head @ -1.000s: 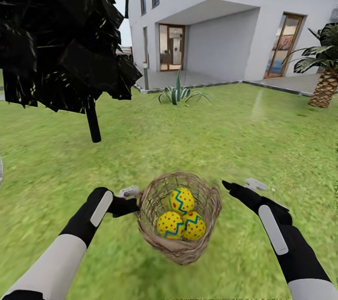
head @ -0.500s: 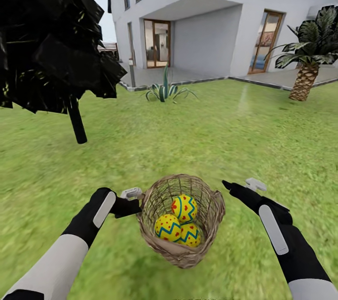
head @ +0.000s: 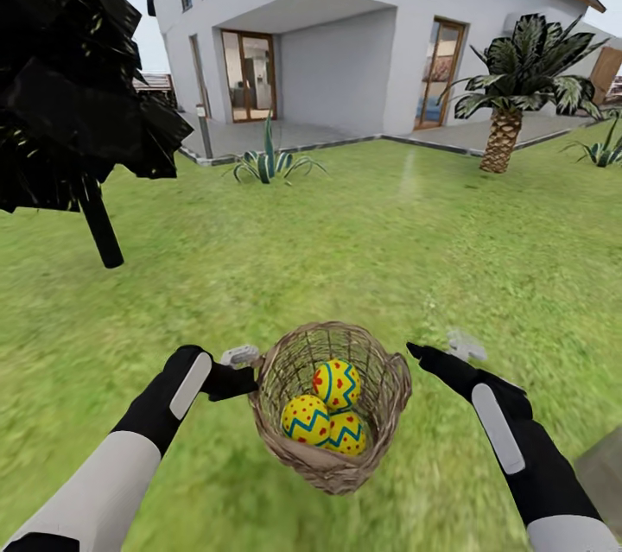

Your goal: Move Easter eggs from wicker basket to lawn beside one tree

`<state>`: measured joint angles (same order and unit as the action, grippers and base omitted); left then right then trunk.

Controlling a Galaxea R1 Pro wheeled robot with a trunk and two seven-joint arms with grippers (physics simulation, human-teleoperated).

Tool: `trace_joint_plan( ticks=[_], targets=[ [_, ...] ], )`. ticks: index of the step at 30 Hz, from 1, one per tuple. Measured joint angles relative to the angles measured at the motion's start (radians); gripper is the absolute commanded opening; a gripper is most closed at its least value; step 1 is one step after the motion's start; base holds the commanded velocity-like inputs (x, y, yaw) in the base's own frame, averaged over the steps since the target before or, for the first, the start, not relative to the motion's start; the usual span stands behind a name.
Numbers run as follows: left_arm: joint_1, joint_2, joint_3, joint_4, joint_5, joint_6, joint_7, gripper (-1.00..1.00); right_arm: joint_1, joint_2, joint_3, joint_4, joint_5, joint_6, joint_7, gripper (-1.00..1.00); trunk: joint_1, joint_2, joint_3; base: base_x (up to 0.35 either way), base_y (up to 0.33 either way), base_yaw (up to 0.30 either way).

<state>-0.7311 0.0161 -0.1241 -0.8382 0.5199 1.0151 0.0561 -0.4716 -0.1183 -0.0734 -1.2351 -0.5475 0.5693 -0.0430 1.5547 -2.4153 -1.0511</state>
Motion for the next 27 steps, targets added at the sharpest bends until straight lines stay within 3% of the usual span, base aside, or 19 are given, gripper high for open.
trace_joint_plan(
  ticks=[3,15,19,22,25,27],
  targets=[
    [0.000,0.001,0.001,0.001,-0.006,0.000,0.000,-1.00,0.003,0.002,0.001,0.087,0.046,0.000,0.000,1.00,0.000,0.000,-0.004,-0.282,0.000,-0.176],
    [0.000,0.003,0.002,-0.002,-0.003,0.000,0.000,-1.00,0.003,0.001,0.003,0.355,0.099,-0.011,0.003,1.00,-0.001,0.000,-0.019,-0.051,0.000,-0.175],
    [0.000,0.002,0.001,-0.005,-0.003,0.000,0.000,-1.00,0.003,-0.004,0.002,0.487,0.104,-0.126,0.000,1.00,-0.001,0.000,-0.025,0.000,0.000,-0.174],
    [0.000,0.003,0.002,-0.004,-0.004,0.000,0.000,-1.00,0.003,-0.005,0.002,0.562,0.170,-0.155,0.000,1.00,-0.001,0.000,-0.028,0.000,0.000,-0.174],
    [0.000,0.004,0.002,-0.004,-0.002,0.000,0.000,-1.00,0.002,-0.007,0.004,0.564,0.201,-0.157,0.001,1.00,-0.001,0.000,-0.032,0.000,0.000,-0.174],
    [0.000,0.004,0.002,-0.007,-0.005,0.000,0.000,-1.00,0.002,-0.009,0.005,0.563,0.263,-0.152,0.004,1.00,-0.001,0.000,-0.035,0.000,0.000,-0.174]
  ],
)
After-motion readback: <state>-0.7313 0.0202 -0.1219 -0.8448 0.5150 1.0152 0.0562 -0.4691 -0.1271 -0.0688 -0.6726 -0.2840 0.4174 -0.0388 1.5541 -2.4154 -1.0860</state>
